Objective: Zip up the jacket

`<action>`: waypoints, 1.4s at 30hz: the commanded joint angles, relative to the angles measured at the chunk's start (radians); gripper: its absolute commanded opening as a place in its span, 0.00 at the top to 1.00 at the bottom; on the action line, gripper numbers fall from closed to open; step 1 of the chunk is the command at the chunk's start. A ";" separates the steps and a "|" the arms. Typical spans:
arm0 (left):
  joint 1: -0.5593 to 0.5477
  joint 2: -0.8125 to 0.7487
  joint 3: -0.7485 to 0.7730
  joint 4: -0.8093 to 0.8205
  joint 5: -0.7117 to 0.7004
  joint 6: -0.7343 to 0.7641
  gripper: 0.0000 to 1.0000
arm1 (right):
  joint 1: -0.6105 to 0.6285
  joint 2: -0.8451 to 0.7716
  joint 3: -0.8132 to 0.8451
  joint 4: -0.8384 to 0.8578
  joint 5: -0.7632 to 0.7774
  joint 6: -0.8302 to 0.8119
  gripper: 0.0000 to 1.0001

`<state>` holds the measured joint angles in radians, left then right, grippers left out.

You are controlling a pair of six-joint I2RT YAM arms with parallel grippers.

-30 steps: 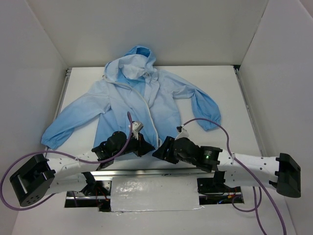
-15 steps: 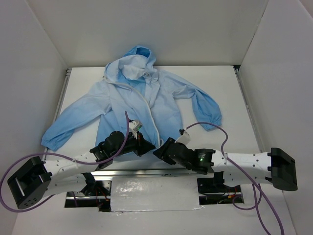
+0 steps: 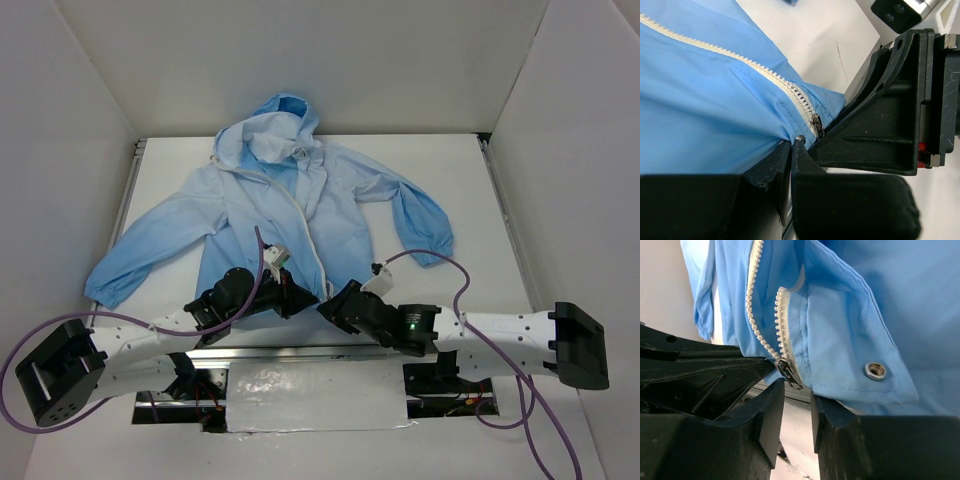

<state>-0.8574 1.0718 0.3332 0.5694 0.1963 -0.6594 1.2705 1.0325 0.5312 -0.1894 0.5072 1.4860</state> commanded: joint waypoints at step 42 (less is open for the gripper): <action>-0.002 0.019 -0.005 0.095 0.005 -0.017 1.00 | 0.006 -0.097 -0.053 0.133 0.040 0.036 0.66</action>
<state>-0.8574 1.0916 0.3309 0.5995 0.1925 -0.6628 1.2705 0.9592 0.4808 -0.1211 0.5167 1.5360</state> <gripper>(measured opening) 0.140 0.346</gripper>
